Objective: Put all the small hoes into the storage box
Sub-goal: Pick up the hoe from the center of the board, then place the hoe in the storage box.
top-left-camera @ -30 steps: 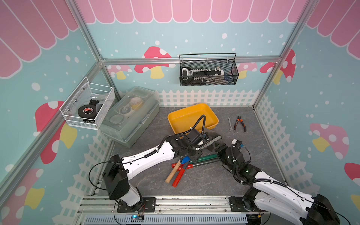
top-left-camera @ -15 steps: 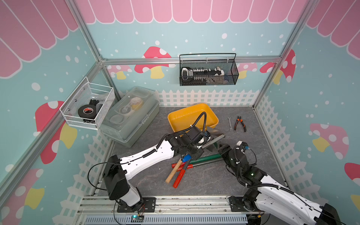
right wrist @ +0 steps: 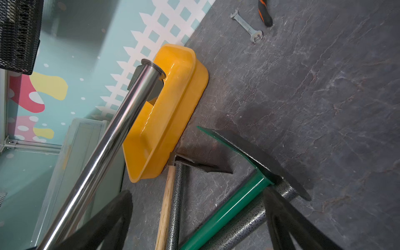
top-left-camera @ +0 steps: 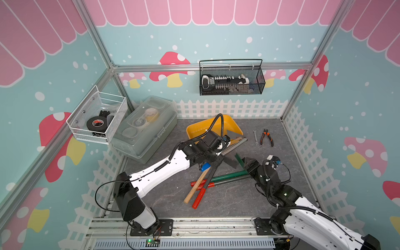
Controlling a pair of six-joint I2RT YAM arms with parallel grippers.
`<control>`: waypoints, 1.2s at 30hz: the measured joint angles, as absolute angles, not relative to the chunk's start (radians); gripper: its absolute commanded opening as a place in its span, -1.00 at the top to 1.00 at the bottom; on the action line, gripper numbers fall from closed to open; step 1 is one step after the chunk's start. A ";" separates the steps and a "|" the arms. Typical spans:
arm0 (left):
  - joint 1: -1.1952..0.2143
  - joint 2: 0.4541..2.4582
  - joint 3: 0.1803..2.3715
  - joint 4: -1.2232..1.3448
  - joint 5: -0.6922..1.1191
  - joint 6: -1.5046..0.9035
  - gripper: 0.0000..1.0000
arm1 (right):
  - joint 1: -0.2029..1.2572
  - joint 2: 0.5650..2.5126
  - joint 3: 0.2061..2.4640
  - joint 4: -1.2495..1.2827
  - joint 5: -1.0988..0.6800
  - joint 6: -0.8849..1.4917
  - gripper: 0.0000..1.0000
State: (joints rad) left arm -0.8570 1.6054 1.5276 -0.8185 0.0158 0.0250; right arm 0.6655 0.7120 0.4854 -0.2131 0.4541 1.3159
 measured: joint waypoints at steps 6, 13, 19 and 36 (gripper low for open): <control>-0.815 1.663 1.578 -0.818 0.030 0.066 1.00 | 0.643 0.711 0.530 -0.254 0.436 1.200 -0.95; -0.755 1.722 1.612 -0.826 0.076 0.118 1.00 | 0.625 0.704 0.559 -0.293 0.403 1.080 -0.97; -0.699 1.767 1.650 -0.833 0.127 0.167 1.00 | 0.608 0.721 0.609 -0.323 0.367 0.992 -0.97; -0.604 1.916 1.742 -0.826 0.162 0.255 1.00 | 0.582 0.763 0.606 -0.326 0.280 0.960 -0.97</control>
